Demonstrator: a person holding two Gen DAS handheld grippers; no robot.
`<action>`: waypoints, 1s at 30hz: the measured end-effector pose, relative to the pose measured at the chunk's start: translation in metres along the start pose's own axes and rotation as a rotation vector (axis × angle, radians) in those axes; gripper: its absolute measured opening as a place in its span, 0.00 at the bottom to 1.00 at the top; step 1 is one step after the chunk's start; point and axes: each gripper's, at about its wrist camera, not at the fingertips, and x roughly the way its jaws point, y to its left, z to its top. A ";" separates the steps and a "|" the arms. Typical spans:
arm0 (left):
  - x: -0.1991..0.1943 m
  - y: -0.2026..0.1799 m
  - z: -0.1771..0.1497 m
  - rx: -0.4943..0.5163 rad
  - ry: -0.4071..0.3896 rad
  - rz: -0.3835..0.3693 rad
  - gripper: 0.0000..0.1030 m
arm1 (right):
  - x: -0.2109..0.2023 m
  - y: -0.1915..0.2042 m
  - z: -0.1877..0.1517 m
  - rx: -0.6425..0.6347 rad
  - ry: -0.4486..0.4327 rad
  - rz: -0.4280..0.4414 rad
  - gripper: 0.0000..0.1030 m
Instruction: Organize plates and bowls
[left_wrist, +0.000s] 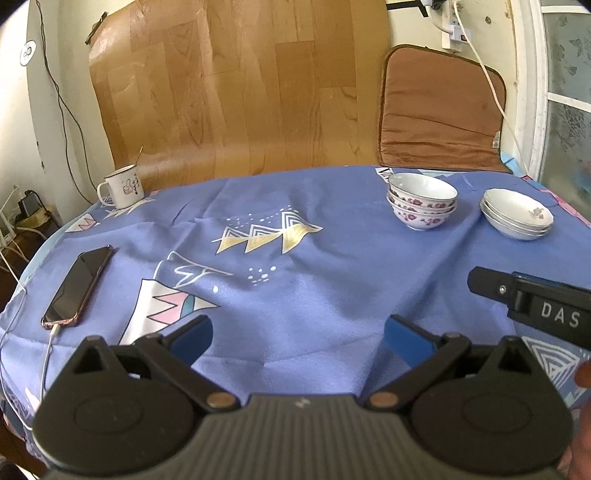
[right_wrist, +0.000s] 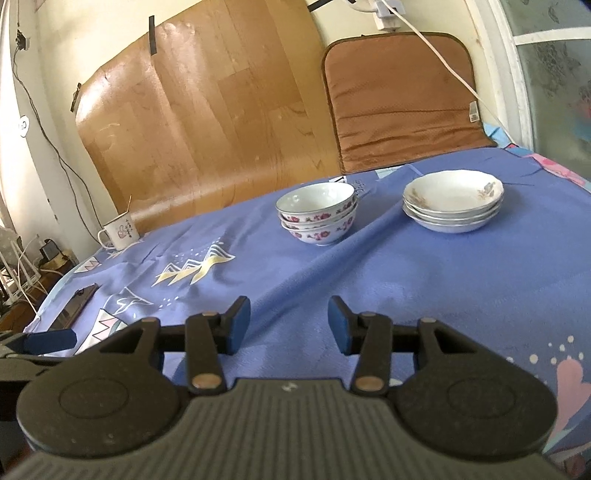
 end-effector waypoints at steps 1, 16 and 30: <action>0.001 0.000 0.000 -0.003 0.003 0.000 1.00 | 0.000 0.000 0.000 -0.004 -0.001 0.001 0.48; 0.019 0.001 0.023 -0.004 0.085 -0.016 1.00 | -0.011 -0.001 0.012 -0.016 -0.003 -0.024 0.48; 0.025 0.001 0.017 -0.034 0.113 -0.022 1.00 | -0.011 0.001 0.003 0.015 0.022 -0.028 0.48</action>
